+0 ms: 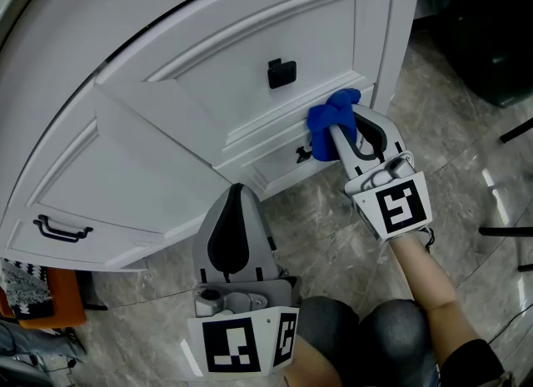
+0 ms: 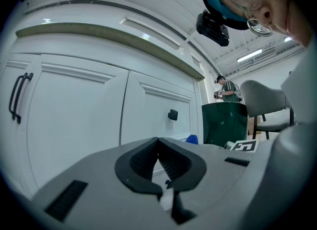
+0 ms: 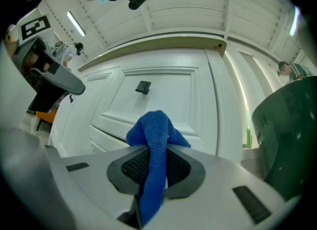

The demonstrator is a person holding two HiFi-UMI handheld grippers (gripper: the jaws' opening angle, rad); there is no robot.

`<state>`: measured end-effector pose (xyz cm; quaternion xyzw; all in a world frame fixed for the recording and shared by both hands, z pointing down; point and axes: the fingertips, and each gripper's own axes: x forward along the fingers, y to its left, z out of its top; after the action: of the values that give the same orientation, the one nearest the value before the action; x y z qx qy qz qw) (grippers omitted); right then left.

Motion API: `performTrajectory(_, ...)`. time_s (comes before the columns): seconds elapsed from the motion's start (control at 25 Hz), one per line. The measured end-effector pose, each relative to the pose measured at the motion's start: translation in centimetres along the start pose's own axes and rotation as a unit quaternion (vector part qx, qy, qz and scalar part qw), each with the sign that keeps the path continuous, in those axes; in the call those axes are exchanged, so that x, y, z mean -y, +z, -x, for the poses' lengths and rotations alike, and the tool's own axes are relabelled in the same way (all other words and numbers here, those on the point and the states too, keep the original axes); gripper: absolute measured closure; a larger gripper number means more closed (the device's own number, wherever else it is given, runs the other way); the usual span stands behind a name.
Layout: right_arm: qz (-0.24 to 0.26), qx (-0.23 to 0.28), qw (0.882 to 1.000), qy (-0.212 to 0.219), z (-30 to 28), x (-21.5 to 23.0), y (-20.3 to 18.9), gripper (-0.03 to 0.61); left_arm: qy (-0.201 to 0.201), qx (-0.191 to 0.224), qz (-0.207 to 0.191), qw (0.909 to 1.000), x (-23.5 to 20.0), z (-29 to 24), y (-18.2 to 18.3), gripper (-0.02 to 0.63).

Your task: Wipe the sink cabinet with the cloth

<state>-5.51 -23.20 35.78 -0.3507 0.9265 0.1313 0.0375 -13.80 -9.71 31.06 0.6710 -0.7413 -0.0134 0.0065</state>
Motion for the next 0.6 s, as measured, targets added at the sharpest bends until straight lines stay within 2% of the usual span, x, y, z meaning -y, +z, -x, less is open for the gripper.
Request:
performTrajectory(0.44, -0.012, -0.004, 0.999, -0.041, 0.8, 3.8, -1.0, 0.518, -0.009, -0.008, -0.011, 0.9999, 1.1, -1.1, -0.7, 0.609)
performTrajectory(0.6, -0.029, -0.007, 0.998, -0.056, 1.1, 5.7, -1.6, 0.518, -0.04, -0.004, -0.014, 0.9991, 3.2, -2.5, -1.5, 0.609)
